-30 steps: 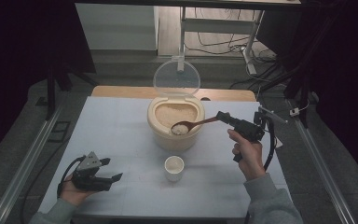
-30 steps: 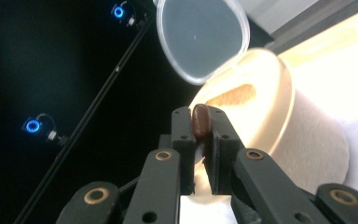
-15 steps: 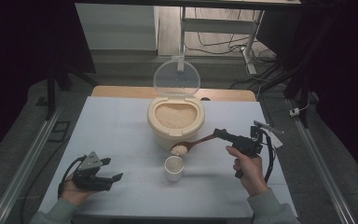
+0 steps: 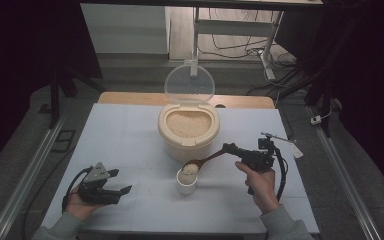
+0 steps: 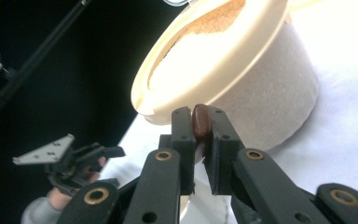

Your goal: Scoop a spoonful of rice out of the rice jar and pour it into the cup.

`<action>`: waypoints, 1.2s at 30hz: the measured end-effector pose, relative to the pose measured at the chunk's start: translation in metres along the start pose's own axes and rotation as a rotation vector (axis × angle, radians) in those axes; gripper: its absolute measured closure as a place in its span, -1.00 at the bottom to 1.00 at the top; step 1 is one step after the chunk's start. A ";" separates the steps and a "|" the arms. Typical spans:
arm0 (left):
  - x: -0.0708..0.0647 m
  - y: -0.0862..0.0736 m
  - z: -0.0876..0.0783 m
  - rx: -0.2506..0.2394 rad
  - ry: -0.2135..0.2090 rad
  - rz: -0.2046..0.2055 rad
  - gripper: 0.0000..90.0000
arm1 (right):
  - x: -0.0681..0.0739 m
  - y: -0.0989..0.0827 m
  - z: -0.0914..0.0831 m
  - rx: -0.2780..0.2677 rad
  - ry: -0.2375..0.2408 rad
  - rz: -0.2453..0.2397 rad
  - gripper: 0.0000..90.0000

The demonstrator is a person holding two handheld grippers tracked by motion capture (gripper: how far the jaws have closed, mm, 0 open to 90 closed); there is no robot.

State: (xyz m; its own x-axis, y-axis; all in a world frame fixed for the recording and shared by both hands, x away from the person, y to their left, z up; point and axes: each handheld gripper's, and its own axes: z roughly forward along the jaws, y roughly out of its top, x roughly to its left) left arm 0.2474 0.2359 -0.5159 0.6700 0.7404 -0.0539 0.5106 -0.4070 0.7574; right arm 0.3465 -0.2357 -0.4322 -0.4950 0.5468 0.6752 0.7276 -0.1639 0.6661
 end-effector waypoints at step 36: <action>-0.001 0.000 0.001 0.002 0.002 -0.002 -0.50 | 0.020 0.006 -0.038 -0.083 0.076 -0.305 0.84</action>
State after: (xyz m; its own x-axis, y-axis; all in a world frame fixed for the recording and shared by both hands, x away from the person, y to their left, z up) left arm 0.2473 0.2350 -0.5162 0.6683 0.7419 -0.0541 0.5130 -0.4070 0.7557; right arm 0.3231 -0.2574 -0.4027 -0.7205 0.5188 0.4602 0.5006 -0.0700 0.8628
